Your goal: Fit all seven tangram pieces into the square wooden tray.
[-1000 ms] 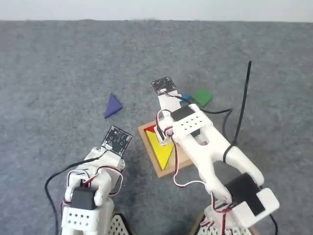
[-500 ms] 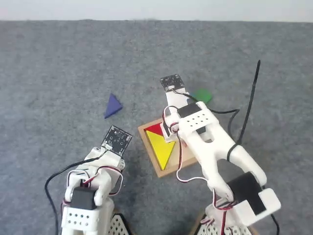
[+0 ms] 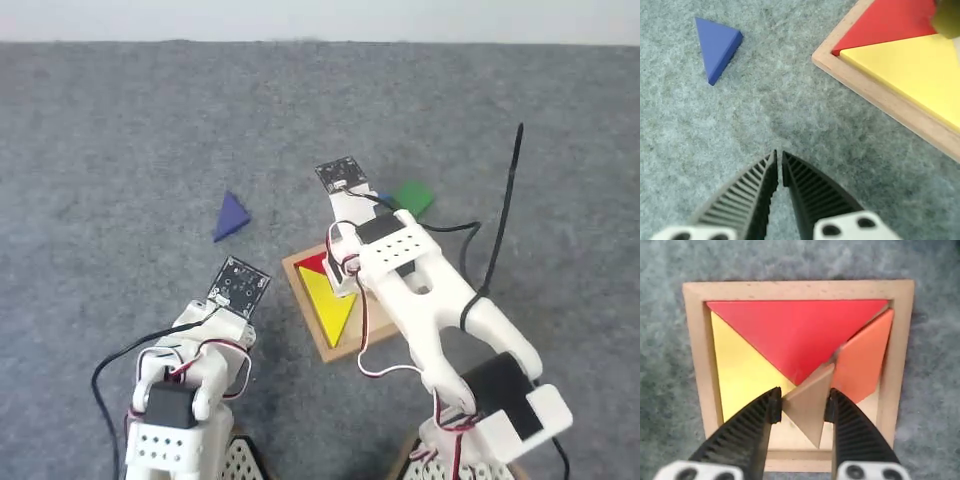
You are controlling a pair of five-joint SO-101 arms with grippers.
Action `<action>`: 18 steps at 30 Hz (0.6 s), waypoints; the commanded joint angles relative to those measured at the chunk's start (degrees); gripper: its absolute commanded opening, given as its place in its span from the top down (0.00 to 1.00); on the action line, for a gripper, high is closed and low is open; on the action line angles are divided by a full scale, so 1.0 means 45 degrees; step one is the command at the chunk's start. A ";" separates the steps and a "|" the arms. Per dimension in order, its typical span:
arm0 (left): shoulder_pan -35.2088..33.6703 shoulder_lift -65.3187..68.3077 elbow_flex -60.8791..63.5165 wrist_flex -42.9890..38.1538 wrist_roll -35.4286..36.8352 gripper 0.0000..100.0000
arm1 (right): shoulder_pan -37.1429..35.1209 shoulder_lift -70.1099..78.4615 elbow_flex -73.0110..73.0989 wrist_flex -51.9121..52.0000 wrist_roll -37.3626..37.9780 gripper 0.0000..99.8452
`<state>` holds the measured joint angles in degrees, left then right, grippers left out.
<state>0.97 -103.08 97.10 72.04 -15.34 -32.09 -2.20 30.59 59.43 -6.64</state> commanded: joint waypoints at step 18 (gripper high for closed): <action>0.0000 -0.0215 -0.0127 -0.0020 -0.0195 0.98 | 0.0068 -0.0244 -0.0059 -0.0283 0.0410 0.79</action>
<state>0.97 -103.08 97.10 72.04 -15.34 -32.09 -2.20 30.59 58.81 -6.02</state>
